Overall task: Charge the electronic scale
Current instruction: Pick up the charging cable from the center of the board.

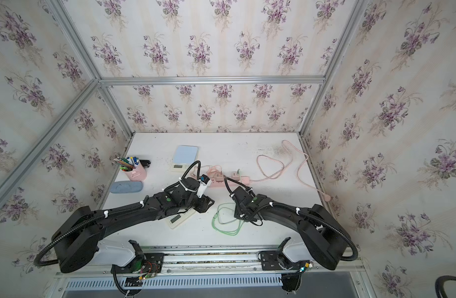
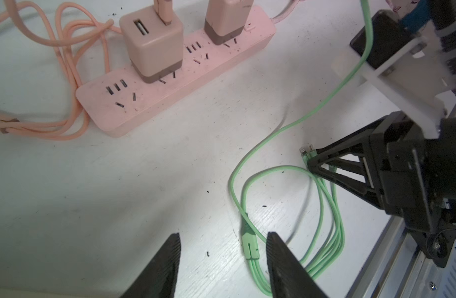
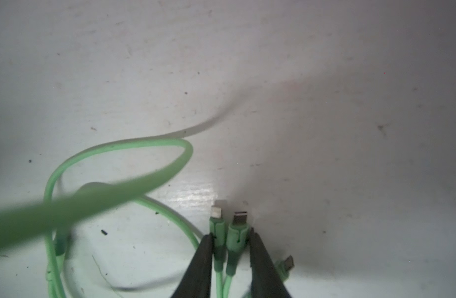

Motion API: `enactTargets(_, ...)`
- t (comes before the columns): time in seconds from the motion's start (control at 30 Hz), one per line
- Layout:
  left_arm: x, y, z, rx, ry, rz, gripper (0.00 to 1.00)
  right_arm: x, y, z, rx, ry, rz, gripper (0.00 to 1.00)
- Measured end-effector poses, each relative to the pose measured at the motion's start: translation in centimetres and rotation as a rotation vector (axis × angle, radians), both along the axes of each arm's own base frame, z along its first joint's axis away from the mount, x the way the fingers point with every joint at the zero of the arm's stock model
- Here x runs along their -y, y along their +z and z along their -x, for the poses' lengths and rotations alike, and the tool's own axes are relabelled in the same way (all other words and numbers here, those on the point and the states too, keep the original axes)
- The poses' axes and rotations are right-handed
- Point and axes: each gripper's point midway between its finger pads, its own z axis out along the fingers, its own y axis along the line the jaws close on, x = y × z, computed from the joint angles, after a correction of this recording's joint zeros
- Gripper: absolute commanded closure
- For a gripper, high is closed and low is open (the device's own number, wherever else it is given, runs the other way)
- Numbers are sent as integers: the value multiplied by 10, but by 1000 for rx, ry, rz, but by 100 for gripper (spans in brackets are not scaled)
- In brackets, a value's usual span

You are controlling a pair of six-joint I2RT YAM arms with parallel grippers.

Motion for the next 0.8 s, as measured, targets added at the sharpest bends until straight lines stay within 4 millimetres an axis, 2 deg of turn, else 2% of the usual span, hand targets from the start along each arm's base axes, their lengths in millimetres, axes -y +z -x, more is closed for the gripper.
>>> enactTargets(0.1, 0, 2, 0, 4, 1, 4, 44, 2, -5, -1, -5, 3, 38, 84)
enactTargets(0.27, 0, 3, 0, 7, 1, 5, 44, 0, -8, -9, 15, 19, 78, 99)
enactTargets(0.37, 0, 6, 0, 13, 0, 10, 44, -2, -5, -11, 27, 28, 80, 100)
enactTargets(0.47, -1, 10, -1, 23, 1, 18, 44, 0, 8, -13, 49, 45, 88, 100)
enactTargets(0.53, -2, 14, -3, 30, 7, 27, 44, -1, 29, -21, 99, 62, 91, 100)
enactTargets(0.63, -7, 29, -12, 41, 29, 63, 43, -18, 83, -48, 279, 119, 25, 100)
enactTargets(0.73, -10, 53, -23, 52, 48, 137, 42, -31, 133, -67, 459, 206, -33, 100)
enactTargets(0.8, -11, 74, -30, 60, 55, 200, 41, -38, 159, -75, 562, 273, -56, 100)
